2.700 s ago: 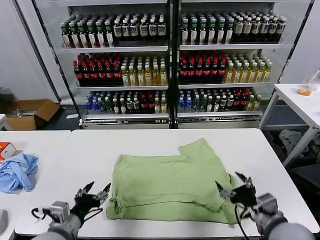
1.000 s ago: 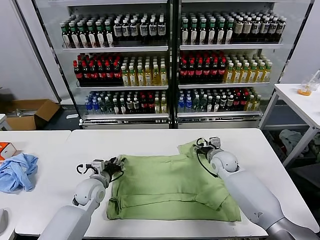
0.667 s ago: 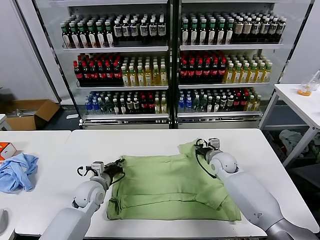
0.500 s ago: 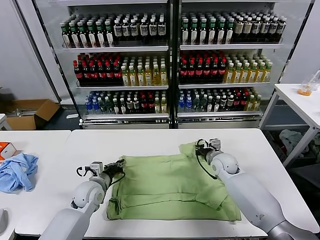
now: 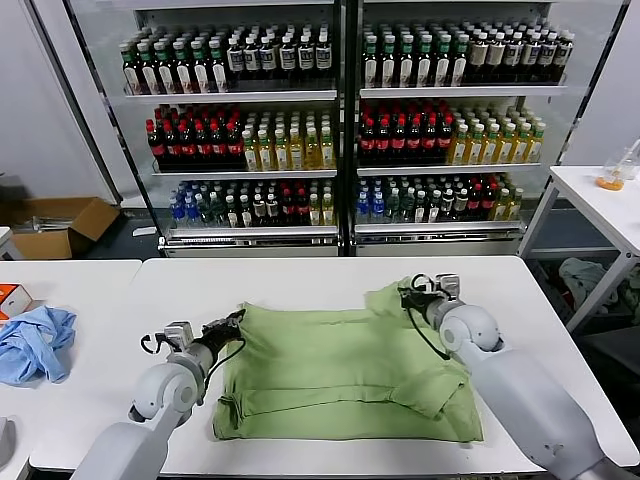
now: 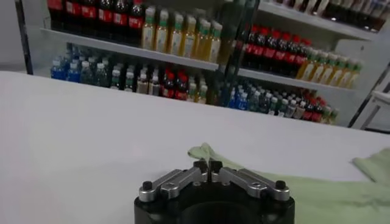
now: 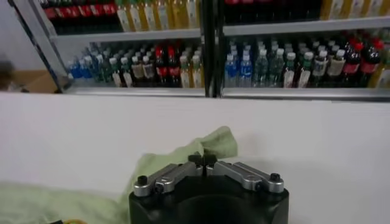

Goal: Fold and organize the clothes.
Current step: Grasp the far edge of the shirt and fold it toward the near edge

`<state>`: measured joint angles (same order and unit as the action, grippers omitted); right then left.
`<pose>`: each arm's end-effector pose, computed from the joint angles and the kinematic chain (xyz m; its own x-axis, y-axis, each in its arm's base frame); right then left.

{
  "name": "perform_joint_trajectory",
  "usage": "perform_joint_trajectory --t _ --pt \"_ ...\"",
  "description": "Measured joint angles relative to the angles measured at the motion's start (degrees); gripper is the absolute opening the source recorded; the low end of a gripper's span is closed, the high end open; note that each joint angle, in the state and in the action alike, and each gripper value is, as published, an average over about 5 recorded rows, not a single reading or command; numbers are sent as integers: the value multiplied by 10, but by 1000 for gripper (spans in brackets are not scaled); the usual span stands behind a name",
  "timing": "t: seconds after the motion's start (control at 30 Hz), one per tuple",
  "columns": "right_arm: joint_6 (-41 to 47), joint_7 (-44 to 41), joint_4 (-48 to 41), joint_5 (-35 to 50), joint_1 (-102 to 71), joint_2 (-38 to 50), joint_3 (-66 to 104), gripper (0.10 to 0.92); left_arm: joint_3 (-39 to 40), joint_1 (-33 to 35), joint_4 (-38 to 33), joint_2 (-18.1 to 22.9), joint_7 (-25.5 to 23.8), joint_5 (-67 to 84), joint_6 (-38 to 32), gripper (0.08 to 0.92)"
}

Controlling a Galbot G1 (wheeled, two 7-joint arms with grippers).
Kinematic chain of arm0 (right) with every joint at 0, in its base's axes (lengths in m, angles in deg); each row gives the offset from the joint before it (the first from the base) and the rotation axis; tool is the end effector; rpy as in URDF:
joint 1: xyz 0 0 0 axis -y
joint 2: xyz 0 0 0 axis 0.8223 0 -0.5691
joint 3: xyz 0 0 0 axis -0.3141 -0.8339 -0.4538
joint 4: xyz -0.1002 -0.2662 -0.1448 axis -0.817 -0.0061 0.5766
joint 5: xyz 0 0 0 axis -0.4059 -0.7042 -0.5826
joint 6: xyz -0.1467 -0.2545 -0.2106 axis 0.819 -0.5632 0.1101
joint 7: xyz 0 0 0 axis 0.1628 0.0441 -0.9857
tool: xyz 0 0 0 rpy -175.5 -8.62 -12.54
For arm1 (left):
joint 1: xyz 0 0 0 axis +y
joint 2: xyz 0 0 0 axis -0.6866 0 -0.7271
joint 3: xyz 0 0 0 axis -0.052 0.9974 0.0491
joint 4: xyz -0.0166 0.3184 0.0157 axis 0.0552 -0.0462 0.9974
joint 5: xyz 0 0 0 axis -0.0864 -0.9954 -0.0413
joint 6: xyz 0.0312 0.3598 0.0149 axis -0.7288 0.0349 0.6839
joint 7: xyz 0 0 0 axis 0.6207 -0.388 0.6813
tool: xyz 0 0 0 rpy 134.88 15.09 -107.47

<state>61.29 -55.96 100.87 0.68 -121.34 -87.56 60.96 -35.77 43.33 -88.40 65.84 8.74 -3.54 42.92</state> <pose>0.4365 -0.0456 -0.2086 -0.8317 -0.2480 0.4968 -0.2294 0.9683 0.0993 0.3646 0.0559 -0.2664 -0.8818 0.2307 0.4113 0.1308 0.9576 -0.2566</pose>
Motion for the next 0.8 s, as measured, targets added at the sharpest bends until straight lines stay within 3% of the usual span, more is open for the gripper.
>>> perform_joint_trajectory --t 0.8 --pt "3 16 260 6 -245 110 157 108 -72 151 -160 -13 -6 -3 3 86"
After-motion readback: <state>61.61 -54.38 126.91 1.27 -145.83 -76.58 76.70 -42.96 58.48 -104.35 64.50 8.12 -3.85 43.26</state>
